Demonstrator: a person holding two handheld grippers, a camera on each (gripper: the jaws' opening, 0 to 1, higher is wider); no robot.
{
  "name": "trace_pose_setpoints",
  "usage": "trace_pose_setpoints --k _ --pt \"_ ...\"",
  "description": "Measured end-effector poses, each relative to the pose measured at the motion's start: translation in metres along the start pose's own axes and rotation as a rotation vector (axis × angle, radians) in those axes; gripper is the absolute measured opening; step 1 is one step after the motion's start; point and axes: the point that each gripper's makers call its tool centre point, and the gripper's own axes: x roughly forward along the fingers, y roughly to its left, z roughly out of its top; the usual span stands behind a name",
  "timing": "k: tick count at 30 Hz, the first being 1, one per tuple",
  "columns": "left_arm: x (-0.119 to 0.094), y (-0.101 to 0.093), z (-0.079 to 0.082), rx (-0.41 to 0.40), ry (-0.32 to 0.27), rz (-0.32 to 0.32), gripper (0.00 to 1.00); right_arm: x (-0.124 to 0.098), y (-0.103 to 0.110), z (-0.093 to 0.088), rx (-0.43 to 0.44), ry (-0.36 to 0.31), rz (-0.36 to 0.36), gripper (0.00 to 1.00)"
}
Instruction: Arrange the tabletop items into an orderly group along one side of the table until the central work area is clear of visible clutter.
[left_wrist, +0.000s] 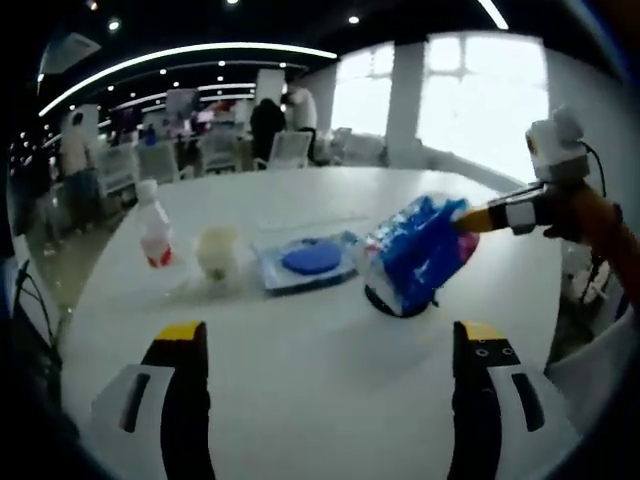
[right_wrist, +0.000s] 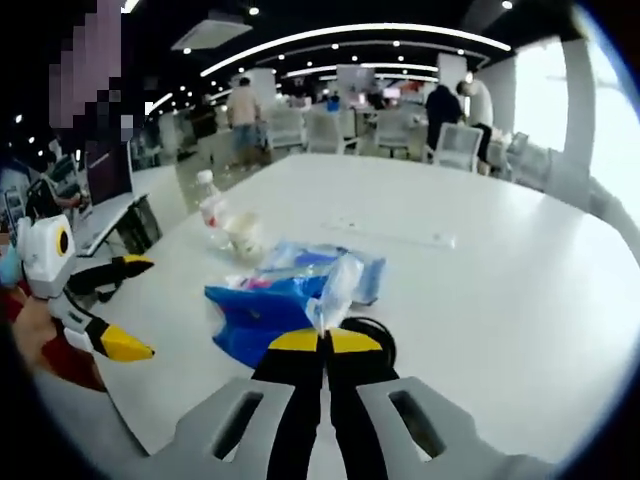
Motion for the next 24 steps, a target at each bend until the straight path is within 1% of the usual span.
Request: trace_pose_setpoints --k 4,6,8,11,12,13,15,20,24 --pt "0.000 0.000 0.000 -0.001 0.002 -0.005 0.99 -0.001 -0.011 0.004 0.009 -0.008 -0.010 0.01" --pt "0.000 0.000 -0.002 0.004 0.014 -0.006 0.99 -0.001 -0.019 0.006 -0.008 -0.012 -0.022 0.01" --pt "0.000 -0.001 -0.004 0.006 0.024 -0.011 0.99 -0.001 -0.026 0.006 -0.002 -0.010 -0.027 0.01" --pt "-0.001 -0.001 -0.005 0.004 0.026 -0.014 0.99 0.000 -0.043 0.007 -0.002 -0.008 -0.048 0.01" --pt "-0.001 -0.001 -0.005 0.003 0.027 -0.013 0.99 0.000 -0.045 0.007 -0.003 -0.008 -0.050 0.01" --pt "-0.001 0.000 -0.006 0.007 0.031 -0.012 0.99 0.001 -0.053 0.007 0.004 -0.008 -0.055 0.01" --pt "0.000 0.001 -0.009 0.005 0.043 -0.009 0.99 0.002 -0.061 0.008 0.011 -0.009 -0.060 0.01" --pt "0.000 0.000 -0.011 0.008 0.051 -0.017 0.99 0.010 -0.084 0.008 0.017 -0.012 -0.075 0.01" --pt "0.000 -0.001 -0.013 0.018 0.057 -0.023 0.99 0.018 -0.098 0.008 0.051 -0.018 -0.071 0.01"
